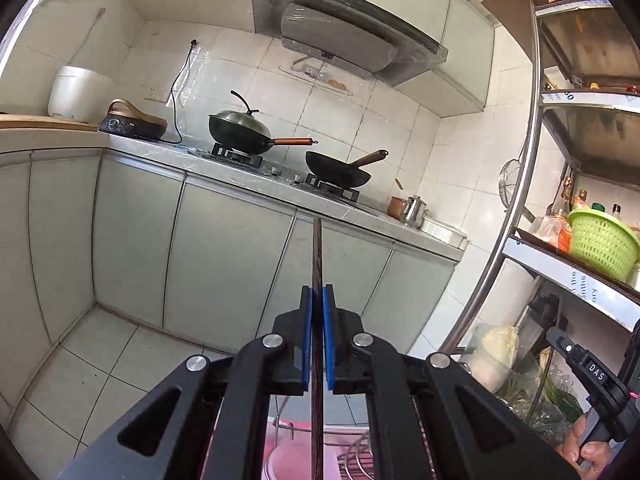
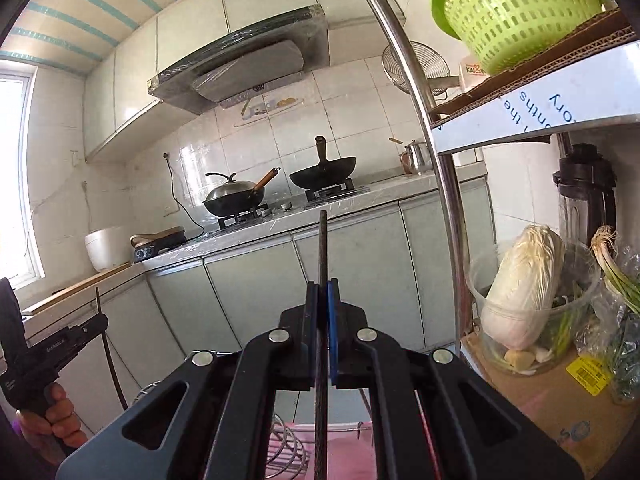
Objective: Organize utensils
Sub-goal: 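Lower both black chopsticks into the pink cup and open both tools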
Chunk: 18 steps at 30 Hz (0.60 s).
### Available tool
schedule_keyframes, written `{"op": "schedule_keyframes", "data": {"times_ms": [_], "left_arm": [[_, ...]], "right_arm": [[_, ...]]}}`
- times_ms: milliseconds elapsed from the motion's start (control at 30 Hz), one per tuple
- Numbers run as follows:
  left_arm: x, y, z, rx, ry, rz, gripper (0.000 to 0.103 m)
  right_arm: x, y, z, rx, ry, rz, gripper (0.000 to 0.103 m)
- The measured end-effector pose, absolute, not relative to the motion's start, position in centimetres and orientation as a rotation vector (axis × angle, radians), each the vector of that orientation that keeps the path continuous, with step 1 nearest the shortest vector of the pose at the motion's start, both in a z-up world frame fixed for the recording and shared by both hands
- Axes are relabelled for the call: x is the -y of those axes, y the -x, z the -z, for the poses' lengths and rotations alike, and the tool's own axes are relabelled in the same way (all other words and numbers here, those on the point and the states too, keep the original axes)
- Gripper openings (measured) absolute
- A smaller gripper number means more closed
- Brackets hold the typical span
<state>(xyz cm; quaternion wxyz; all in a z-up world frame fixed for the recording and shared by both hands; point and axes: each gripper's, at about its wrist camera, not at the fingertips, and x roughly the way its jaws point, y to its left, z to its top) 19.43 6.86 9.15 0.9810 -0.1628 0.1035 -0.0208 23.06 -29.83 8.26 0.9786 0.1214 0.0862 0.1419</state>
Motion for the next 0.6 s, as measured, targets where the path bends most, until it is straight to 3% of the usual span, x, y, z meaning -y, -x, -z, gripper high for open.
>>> {"op": "schedule_keyframes", "data": {"times_ms": [233, 600], "left_arm": [[-6.4, -21.1, -5.3, -0.238, 0.294, 0.042, 0.004], [-5.2, -19.3, -0.9, -0.389, 0.272, 0.088, 0.004]], "right_arm": [[28.6, -25.1, -5.3, -0.202, -0.215, -0.256, 0.005], [29.2, -24.1, -0.4, -0.451, -0.227, -0.240, 0.005]]}}
